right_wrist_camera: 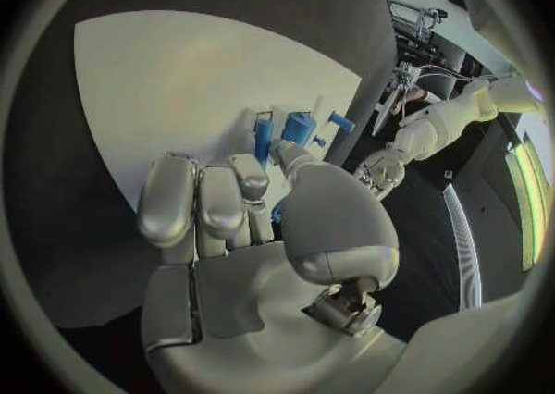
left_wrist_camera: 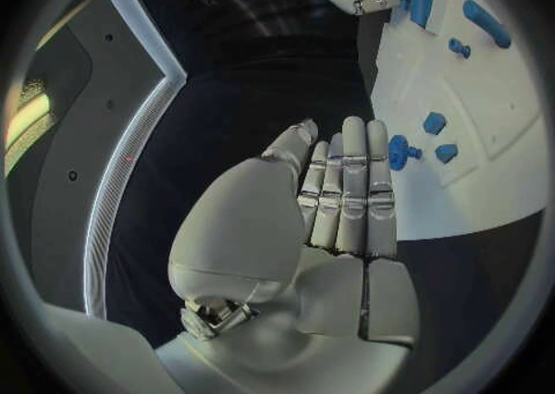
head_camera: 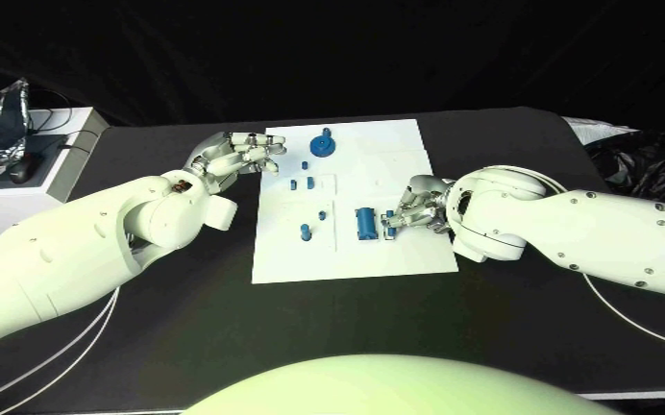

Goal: Assemble the parts on the task board

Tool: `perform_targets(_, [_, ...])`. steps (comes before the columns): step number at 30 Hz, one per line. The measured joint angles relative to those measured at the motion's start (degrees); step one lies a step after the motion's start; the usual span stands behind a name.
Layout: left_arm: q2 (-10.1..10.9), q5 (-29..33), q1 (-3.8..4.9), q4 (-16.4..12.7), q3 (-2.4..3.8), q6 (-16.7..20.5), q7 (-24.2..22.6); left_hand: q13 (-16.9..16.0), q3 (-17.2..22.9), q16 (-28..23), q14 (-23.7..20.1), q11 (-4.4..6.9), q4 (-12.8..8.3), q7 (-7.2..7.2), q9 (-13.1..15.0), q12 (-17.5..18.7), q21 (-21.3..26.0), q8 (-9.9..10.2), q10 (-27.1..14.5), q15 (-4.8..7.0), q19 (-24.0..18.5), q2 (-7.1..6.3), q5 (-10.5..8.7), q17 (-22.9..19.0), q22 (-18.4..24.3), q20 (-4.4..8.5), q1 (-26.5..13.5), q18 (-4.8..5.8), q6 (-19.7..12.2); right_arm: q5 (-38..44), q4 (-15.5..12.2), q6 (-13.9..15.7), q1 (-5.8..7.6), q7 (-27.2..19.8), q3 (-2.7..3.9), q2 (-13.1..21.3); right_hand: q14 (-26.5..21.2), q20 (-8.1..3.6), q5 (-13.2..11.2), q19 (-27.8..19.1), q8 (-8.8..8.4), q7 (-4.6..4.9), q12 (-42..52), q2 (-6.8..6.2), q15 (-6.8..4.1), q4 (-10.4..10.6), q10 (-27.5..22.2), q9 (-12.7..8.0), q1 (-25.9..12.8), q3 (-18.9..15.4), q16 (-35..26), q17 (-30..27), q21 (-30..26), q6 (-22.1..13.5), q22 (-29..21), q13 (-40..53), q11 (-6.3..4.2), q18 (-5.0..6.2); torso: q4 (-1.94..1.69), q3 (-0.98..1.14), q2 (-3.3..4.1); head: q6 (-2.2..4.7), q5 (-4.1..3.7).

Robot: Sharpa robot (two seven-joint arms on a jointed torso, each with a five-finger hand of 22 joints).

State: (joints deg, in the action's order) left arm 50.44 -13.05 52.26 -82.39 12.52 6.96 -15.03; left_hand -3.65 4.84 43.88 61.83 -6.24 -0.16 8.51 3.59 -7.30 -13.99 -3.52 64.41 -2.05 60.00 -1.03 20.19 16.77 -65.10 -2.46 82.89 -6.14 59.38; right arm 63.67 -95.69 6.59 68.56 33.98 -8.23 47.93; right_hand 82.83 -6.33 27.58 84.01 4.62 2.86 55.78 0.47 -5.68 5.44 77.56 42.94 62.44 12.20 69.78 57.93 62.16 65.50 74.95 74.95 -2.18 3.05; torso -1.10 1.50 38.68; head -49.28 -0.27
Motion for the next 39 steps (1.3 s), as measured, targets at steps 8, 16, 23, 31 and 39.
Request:
perform_targets(8, [0.1, 0.0, 0.0, 0.0, 0.0, 0.0, 0.0, 0.0, 0.0, 0.0, 0.0, 0.0, 0.0, 0.0, 0.0, 0.0, 0.2, 0.0, 0.0, 0.0, 0.0, 0.0, 0.0, 0.0, -0.1, 0.0, 0.0, 0.0, 0.0, 0.5, -0.1, -1.4, -0.05, 0.0, 0.0, -0.1, 0.0, 0.0, -0.2, 0.0, -0.13, 0.0, 0.2, 0.29, 0.0, -0.2, 0.0, 0.0, 0.3, -0.2, 0.0, 0.0, 0.0, 0.0, 0.0, 0.0, 0.0, -0.01, 0.03, 0.03, 0.01, -0.18, 0.14])
perform_targets(16, [0.1, 0.0, 0.0, 0.0, 0.0, 0.0, 0.0, 0.0, 0.0, 0.0, 0.0, 0.0, 0.0, 0.0, 0.0, 0.0, 0.2, 0.0, 0.0, 0.0, 0.0, 0.0, 0.0, 0.0, -0.1, 0.0, 0.0, 0.0, 0.0, 1.1, -0.2, -2.2, -0.03, -0.2, 0.04, 0.0, 0.0, 0.0, -0.3, 0.0, -0.19, 0.0, 0.2, 0.11, 0.0, -0.2, 0.0, 0.0, 0.6, -0.2, -0.2, -0.3, 0.0, 0.0, 0.0, 0.0, 0.0, -0.01, 0.03, 0.05, 0.01, -0.23, 0.25])
perform_targets(23, [0.1, 0.0, 0.0, 0.0, 0.0, 0.0, 0.0, 0.0, 0.2, 0.0, 0.0, 0.0, 0.2, 0.0, 0.0, 0.0, 0.2, 0.0, 0.0, 0.0, 0.0, 0.0, 0.0, 0.0, -0.1, 0.0, 0.0, 0.0, 0.0, 1.4, 0.1, -2.2, -0.05, -0.4, 0.03, -0.3, 0.0, 0.0, -1.6, 0.0, 0.17, 0.0, 0.2, 0.11, 0.0, -0.3, 0.0, -0.1, 0.6, -0.3, -0.3, -0.4, 0.0, 0.0, 0.0, 0.0, 0.01, -0.01, 0.04, 0.03, 0.01, -0.21, 0.26])
perform_targets(31, [0.1, 0.1, 0.0, -0.1, 0.0, 0.0, 0.1, 0.0, 0.2, 0.0, 0.0, 0.0, 0.2, 0.0, 0.0, 0.0, 0.4, 0.0, 0.0, 0.0, 0.2, 0.23, 0.0, 0.0, -0.1, -0.21, -0.2, 0.0, 0.0, 1.4, 0.8, -1.5, -0.06, -0.9, 0.06, -0.5, 0.0, 0.0, -4.7, 0.0, -0.87, -0.05, -2.1, -1.28, 0.16, -7.8, -0.7, -5.4, -0.8, -2.0, -0.9, -0.8, -0.9, -0.4, 0.0, -0.2, 0.31, -0.02, 0.01, 0.01, 0.01, -0.3, 0.26])
perform_targets(39, [0.2, 0.2, 0.0, -0.1, 0.0, 0.0, 0.1, 0.0, 0.2, 0.0, 0.0, 0.0, 0.2, 0.0, 0.0, 0.0, 0.4, 0.0, 0.0, 0.0, 0.2, 0.23, 0.0, 0.0, -0.1, -0.21, -0.2, 0.0, 0.0, 1.3, 1.1, -0.6, -0.25, -1.1, -0.05, -0.5, -0.1, 0.0, -7.3, 0.0, -0.83, 0.52, -2.5, -0.28, 0.48, -5.5, -1.2, -13.7, 1.7, -12.1, -1.2, -1.0, -1.6, 0.3, 0.0, -1.4, 0.5, 0.76, 0.02, 0.02, 0.01, -0.39, 0.29])
